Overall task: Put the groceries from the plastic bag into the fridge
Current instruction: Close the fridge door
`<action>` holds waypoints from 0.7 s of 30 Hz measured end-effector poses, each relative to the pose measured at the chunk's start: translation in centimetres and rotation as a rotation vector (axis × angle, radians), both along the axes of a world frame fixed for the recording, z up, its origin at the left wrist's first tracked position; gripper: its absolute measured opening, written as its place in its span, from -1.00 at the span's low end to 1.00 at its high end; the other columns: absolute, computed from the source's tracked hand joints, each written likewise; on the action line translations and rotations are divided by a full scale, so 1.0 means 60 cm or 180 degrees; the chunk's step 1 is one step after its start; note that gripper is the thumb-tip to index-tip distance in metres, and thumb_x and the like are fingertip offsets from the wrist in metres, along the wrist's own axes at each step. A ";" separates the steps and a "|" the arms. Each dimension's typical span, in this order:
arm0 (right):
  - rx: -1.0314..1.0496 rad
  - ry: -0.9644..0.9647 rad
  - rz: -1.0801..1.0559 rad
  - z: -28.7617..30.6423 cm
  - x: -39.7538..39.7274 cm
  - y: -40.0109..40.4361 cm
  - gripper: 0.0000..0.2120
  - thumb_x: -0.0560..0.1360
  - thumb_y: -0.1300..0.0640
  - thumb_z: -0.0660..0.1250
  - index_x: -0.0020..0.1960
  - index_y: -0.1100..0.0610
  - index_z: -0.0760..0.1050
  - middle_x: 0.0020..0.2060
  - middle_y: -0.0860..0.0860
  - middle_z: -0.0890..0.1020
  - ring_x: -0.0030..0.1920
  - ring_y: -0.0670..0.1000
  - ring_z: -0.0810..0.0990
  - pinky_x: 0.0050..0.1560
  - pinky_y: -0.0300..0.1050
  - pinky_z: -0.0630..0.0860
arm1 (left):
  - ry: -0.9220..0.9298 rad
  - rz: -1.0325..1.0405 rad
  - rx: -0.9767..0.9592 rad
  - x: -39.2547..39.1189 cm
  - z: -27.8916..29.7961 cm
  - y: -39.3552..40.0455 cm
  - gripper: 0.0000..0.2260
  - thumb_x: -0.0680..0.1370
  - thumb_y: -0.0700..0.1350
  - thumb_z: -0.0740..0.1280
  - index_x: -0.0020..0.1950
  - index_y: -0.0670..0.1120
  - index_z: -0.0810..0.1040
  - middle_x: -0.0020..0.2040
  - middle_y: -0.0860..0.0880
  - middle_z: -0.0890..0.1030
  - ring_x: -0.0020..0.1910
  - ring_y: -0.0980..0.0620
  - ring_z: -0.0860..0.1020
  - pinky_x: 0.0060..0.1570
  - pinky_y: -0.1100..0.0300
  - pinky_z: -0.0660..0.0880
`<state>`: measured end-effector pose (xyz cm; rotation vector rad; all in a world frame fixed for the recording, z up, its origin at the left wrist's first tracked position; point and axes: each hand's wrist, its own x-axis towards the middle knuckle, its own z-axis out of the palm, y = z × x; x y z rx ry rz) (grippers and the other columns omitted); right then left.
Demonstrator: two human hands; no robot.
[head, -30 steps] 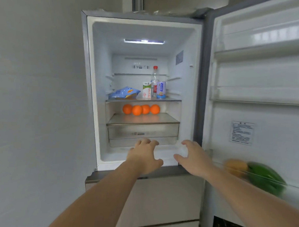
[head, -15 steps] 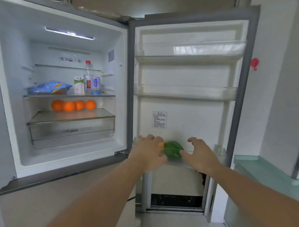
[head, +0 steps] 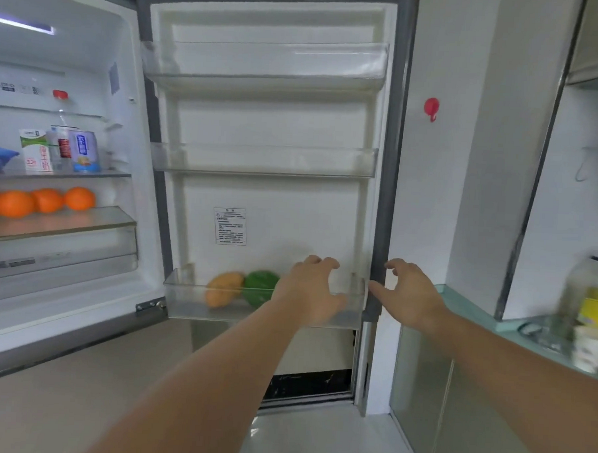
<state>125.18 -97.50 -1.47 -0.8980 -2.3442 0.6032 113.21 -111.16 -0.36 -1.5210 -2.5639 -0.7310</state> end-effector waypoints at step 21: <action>-0.1215 0.0653 0.0312 0.055 -0.160 0.261 -0.59 0.66 0.09 -0.05 0.44 0.20 0.28 0.30 0.17 0.46 0.26 0.18 0.44 0.22 0.01 0.36 | -0.1817 0.0521 0.1518 -0.032 0.030 0.281 -0.66 0.58 -0.13 0.23 0.37 -0.08 0.43 -0.05 0.09 0.50 -0.20 0.11 0.50 -0.16 0.24 0.46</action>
